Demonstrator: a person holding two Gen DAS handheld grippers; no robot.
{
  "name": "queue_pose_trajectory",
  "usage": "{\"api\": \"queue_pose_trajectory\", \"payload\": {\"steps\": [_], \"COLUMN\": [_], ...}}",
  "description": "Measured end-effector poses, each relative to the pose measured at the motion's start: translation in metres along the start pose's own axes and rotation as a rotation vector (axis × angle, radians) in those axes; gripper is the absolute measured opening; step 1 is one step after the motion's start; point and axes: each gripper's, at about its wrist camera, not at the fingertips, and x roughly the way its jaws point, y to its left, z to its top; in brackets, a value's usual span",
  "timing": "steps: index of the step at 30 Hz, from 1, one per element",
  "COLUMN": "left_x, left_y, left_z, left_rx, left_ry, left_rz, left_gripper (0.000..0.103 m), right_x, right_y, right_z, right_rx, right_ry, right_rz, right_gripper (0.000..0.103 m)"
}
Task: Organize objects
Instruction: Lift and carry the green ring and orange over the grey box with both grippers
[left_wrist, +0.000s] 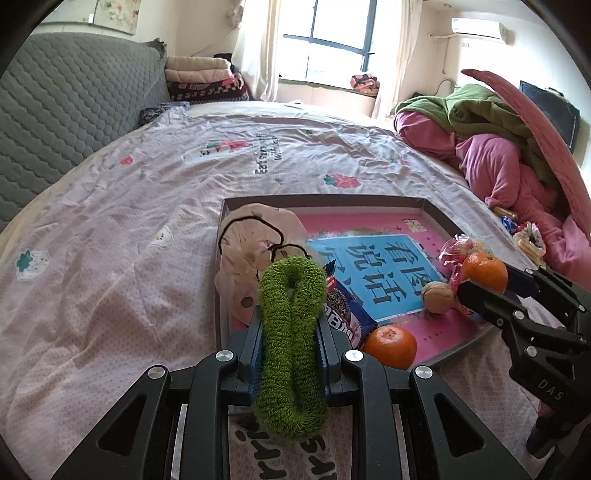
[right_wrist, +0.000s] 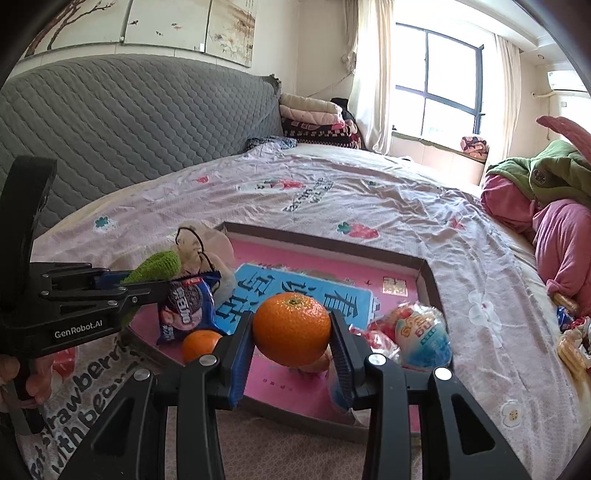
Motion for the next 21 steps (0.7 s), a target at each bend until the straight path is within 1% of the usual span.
{"api": "queue_pose_trajectory", "payload": {"steps": [9, 21], "left_x": [0.007, 0.006], "left_y": [-0.002, -0.007], "left_z": [-0.004, -0.009], "left_rx": [-0.001, 0.001], "left_ry": [0.011, 0.013], "left_rz": [-0.002, 0.009], "left_gripper": [0.024, 0.025], "right_x": [0.013, 0.02], "right_y": [0.004, 0.003], "right_z": [-0.01, -0.017], "right_rx": [-0.003, 0.001], "right_ry": [0.052, 0.09], "right_rz": [0.021, -0.001], "right_gripper": [0.04, 0.04]}}
